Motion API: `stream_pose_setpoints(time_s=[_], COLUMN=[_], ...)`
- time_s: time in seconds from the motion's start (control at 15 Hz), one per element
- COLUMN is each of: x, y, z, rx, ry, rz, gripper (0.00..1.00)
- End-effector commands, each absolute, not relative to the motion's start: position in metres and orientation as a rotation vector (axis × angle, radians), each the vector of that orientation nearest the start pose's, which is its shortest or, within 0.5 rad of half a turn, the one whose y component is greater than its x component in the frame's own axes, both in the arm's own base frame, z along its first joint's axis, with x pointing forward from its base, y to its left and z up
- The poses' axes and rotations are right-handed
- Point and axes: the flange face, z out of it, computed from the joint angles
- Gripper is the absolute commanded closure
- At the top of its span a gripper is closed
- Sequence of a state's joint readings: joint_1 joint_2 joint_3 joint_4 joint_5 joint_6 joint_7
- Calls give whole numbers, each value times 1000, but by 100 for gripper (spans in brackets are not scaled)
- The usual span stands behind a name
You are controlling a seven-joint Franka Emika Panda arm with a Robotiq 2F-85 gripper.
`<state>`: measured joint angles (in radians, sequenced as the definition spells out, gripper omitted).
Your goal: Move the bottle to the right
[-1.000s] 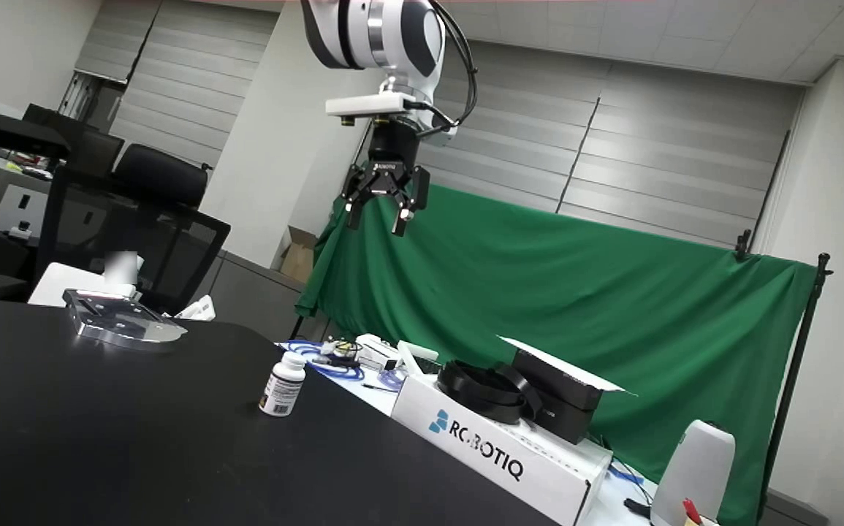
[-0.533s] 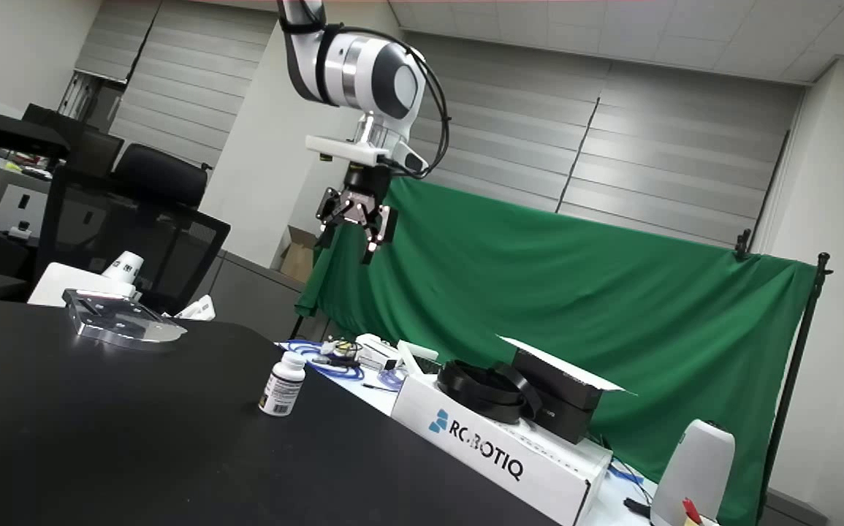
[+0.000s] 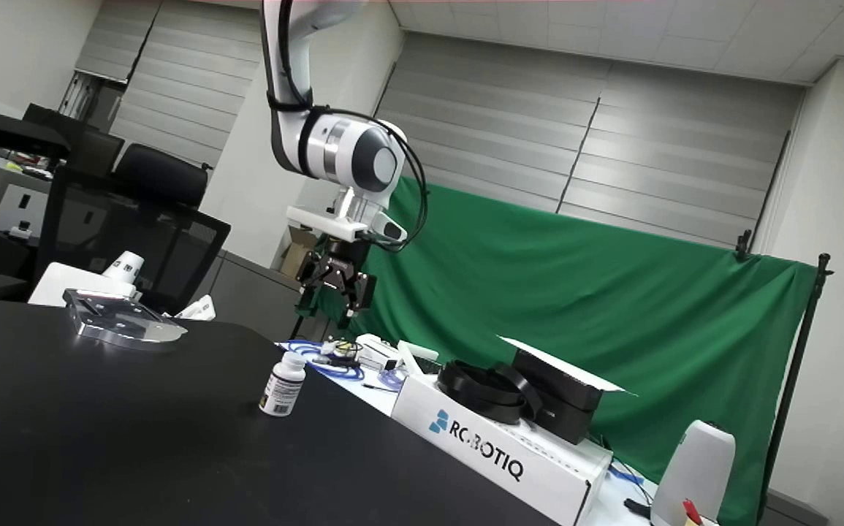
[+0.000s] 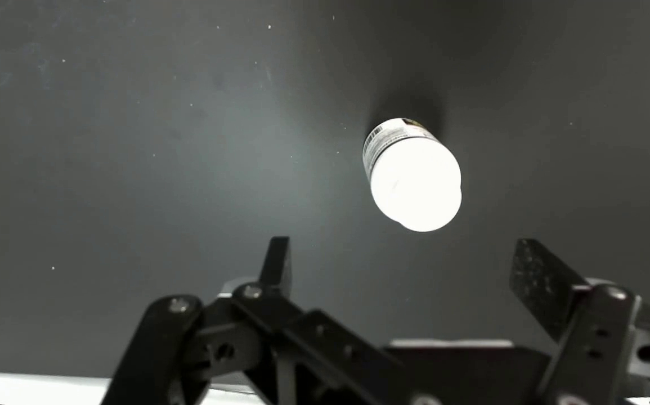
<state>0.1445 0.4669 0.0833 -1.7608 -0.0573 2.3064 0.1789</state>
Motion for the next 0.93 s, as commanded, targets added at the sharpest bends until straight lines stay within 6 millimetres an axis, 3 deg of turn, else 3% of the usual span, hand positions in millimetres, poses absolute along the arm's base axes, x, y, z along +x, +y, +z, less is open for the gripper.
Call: stream_pose_setpoints(time_s=[0.0, 0.33, 0.87], x=[663, 663, 665], y=[155, 171, 174], z=[292, 272, 253], rx=[-3121, -3135, -3154], ry=[-115, -139, -162], rz=[-140, -120, -76], gripper=[0, 0, 0])
